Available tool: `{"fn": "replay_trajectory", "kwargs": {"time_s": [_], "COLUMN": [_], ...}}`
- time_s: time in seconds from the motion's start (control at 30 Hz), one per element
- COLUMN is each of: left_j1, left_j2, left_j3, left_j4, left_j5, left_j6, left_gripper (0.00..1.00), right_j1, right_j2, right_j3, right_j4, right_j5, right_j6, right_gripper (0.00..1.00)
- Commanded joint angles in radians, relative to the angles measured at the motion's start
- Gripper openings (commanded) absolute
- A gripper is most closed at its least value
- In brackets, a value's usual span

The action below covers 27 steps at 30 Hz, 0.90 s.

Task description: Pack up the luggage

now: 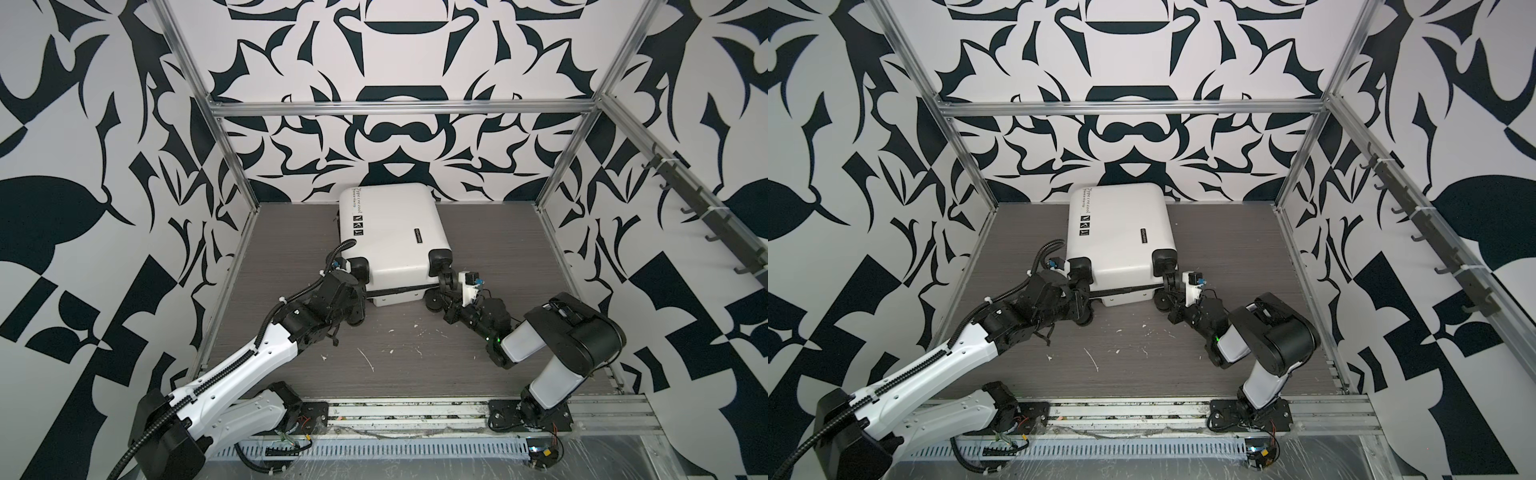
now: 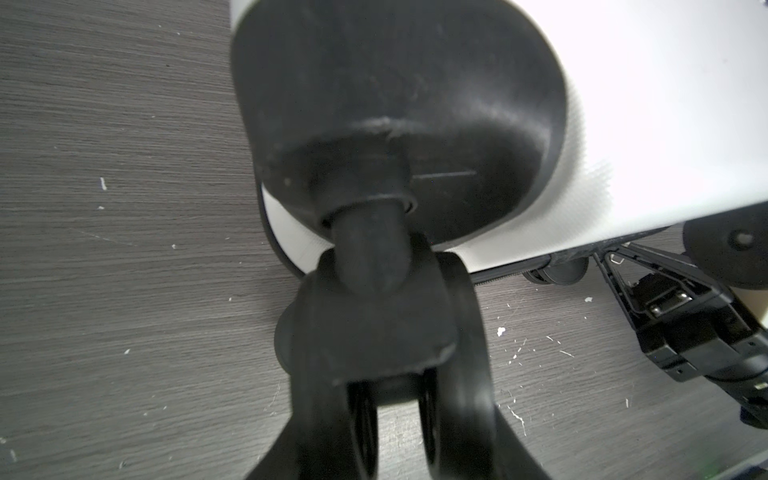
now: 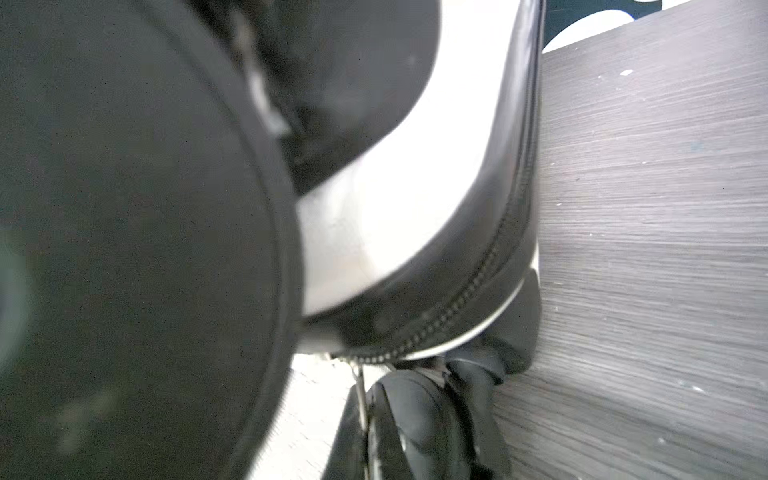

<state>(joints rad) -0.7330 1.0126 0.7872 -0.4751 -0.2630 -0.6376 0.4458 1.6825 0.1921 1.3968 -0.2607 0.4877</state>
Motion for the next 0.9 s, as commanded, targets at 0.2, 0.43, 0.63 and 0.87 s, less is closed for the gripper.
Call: {"fn": "replay_trajectory", "kwargs": {"time_s": [0.2, 0.43, 0.63, 0.87], "left_j1": [0.026, 0.037, 0.040, 0.043], "left_j2": [-0.096, -0.103, -0.094, -0.119], "left_j3": [-0.011, -0.018, -0.012, -0.022], "left_j4": [-0.058, -0.061, -0.054, -0.044], "left_j5": [-0.079, -0.074, -0.071, -0.082], "left_j6": [0.051, 0.055, 0.056, 0.056], "left_gripper": [0.00, 0.00, 0.00, 0.00], "right_j1": [-0.120, -0.139, -0.139, -0.137], "right_j2": [0.002, -0.014, -0.056, -0.153], "right_j3": [0.014, 0.034, 0.065, 0.074], "right_j4": [0.027, 0.023, -0.072, -0.244], "right_j5": [0.108, 0.109, 0.031, -0.054], "right_j6": [0.078, 0.080, 0.069, 0.012], "right_gripper": [0.00, 0.00, 0.00, 0.00]}}
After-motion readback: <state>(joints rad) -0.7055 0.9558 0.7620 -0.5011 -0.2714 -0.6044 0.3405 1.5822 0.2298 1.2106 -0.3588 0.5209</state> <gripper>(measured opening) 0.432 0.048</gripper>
